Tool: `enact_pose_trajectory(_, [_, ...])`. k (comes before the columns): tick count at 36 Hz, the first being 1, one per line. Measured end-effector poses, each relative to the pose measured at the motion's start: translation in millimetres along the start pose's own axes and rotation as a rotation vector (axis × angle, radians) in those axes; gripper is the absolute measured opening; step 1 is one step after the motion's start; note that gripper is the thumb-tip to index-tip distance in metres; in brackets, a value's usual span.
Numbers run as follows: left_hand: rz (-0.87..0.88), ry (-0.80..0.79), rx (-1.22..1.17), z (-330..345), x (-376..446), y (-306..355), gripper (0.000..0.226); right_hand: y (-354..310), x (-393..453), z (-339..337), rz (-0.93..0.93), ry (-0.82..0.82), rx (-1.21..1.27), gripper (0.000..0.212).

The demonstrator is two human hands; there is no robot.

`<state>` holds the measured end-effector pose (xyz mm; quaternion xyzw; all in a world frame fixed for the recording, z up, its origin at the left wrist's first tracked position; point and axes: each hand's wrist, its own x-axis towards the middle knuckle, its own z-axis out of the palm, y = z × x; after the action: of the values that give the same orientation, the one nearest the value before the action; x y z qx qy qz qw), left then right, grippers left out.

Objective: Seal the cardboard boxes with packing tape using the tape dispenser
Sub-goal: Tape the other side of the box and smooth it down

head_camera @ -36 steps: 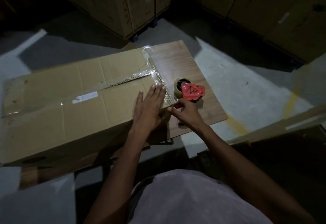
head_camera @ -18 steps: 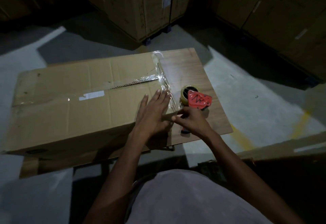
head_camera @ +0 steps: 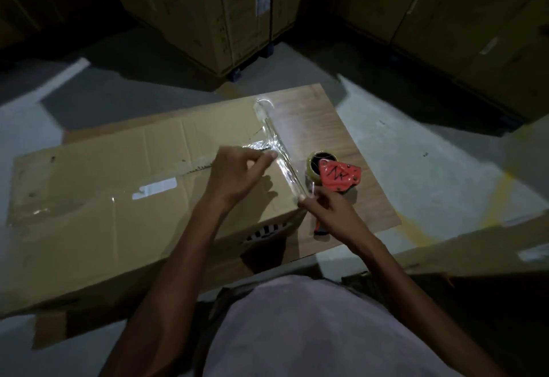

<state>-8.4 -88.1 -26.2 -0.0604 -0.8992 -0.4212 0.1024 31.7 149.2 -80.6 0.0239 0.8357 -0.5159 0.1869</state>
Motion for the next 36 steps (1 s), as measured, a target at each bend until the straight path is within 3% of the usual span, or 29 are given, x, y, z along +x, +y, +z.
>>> enact_pose_trajectory(3, [0.062, 0.199, 0.101, 9.0, 24.0, -3.9, 0.041, 2.9, 1.2, 8.8, 0.049, 0.112, 0.024, 0.063])
enact_pose_trajectory(6, [0.082, 0.293, 0.167, 21.7, 42.0, -9.1, 0.022, 5.1, -3.5, 19.2, 0.080, 0.199, 0.070, 0.067])
enact_pose_trajectory(8, [0.064, 0.257, 0.299, 30.3, 50.7, -20.2, 0.021, 3.6, -5.7, 22.7, 0.130, 0.258, 0.097, 0.077])
enact_pose_trajectory(12, [-0.167, 0.098, 0.574, 41.8, 57.3, -42.8, 0.041, -3.2, -4.7, 21.3, 0.188, 0.305, -0.042, 0.085])
enact_pose_trajectory(22, [-0.264, -0.003, 0.643, 47.1, 61.7, -42.6, 0.051, -38.1, 50.4, 20.0, 0.214, 0.297, -0.259, 0.078])
enact_pose_trajectory(25, [-0.279, -0.025, 0.661, 46.5, 62.1, -42.4, 0.052, -52.6, 71.8, 18.9, 0.156, 0.279, -0.291, 0.088])
enact_pose_trajectory(32, [-0.279, -0.033, 0.686, 45.5, 63.2, -43.3, 0.055, -89.7, 118.0, 26.6, -0.003, 0.262, -0.437, 0.074])
enact_pose_trajectory(36, [-0.274, -0.013, 0.701, 48.4, 63.9, -46.9, 0.054, -103.6, 153.0, 30.5, 0.020, 0.262, -0.529, 0.075])
